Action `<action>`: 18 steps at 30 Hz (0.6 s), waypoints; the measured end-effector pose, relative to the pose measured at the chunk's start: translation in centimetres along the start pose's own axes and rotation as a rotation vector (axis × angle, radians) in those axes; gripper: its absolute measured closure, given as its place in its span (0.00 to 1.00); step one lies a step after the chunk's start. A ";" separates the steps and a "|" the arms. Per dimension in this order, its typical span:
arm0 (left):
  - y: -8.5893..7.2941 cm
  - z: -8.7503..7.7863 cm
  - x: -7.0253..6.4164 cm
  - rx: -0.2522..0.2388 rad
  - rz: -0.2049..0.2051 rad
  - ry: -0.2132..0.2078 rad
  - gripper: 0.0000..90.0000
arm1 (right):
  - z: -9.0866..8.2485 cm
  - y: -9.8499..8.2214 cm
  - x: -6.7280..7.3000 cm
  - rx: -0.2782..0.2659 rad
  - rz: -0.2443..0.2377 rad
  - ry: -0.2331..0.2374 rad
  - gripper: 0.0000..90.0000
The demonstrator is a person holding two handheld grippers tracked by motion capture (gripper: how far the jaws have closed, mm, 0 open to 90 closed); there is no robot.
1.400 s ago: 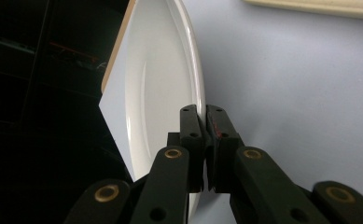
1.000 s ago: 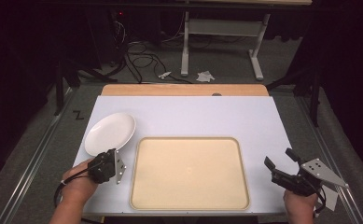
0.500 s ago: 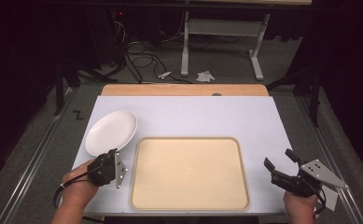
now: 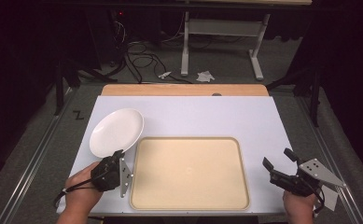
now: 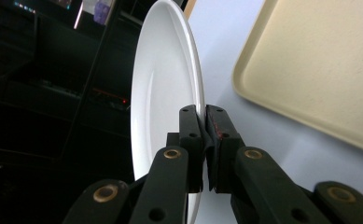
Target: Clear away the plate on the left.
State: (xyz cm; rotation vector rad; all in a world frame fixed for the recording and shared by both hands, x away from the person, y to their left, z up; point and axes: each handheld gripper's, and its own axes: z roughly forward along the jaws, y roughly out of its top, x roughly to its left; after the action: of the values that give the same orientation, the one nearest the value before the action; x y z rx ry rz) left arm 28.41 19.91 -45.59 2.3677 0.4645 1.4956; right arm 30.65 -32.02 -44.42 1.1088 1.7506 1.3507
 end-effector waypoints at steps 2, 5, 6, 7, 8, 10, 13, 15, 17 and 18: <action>0.4 -0.3 -0.3 -0.018 0.003 -0.001 0.96 | 0.1 -0.1 -0.1 -0.002 0.016 -0.001 0.18; 1.1 -0.5 -0.7 -0.028 0.019 -0.001 0.96 | 0.2 -0.3 -0.1 0.011 0.015 0.003 0.18; 1.3 -0.6 -0.8 -0.033 0.024 -0.002 0.96 | 0.2 -0.4 0.0 0.017 0.018 0.004 0.18; 1.6 -0.7 -1.0 -0.038 0.024 -0.005 0.96 | 0.2 -0.4 -0.1 0.019 0.018 0.003 0.18; 1.9 -0.9 -1.1 -0.038 0.040 -0.005 0.96 | 0.3 -0.4 -0.1 0.014 0.027 0.001 0.18; 2.5 -1.1 -1.5 -0.053 0.055 -0.008 0.96 | 0.3 -0.3 -0.2 0.013 0.022 0.002 0.18; 3.6 -1.7 -2.1 -0.073 0.083 -0.007 0.95 | 0.4 -0.3 -0.1 0.015 0.016 -0.001 0.18; 4.2 -1.9 -2.6 -0.087 0.103 -0.004 0.95 | 0.3 -0.2 -0.1 0.007 0.018 0.000 0.18; 4.8 -2.2 -2.9 -0.102 0.107 -0.010 0.95 | 0.2 -0.2 -0.1 0.006 0.019 -0.002 0.18; 5.1 -2.3 -3.1 -0.106 0.113 -0.011 0.95 | 0.1 -0.2 -0.1 0.005 0.017 -0.001 0.18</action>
State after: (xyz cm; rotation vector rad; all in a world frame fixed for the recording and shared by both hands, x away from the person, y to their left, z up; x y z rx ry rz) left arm 25.62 14.18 -45.06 2.3524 0.2455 1.5152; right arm 30.74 -32.03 -44.62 1.1298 1.7488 1.3566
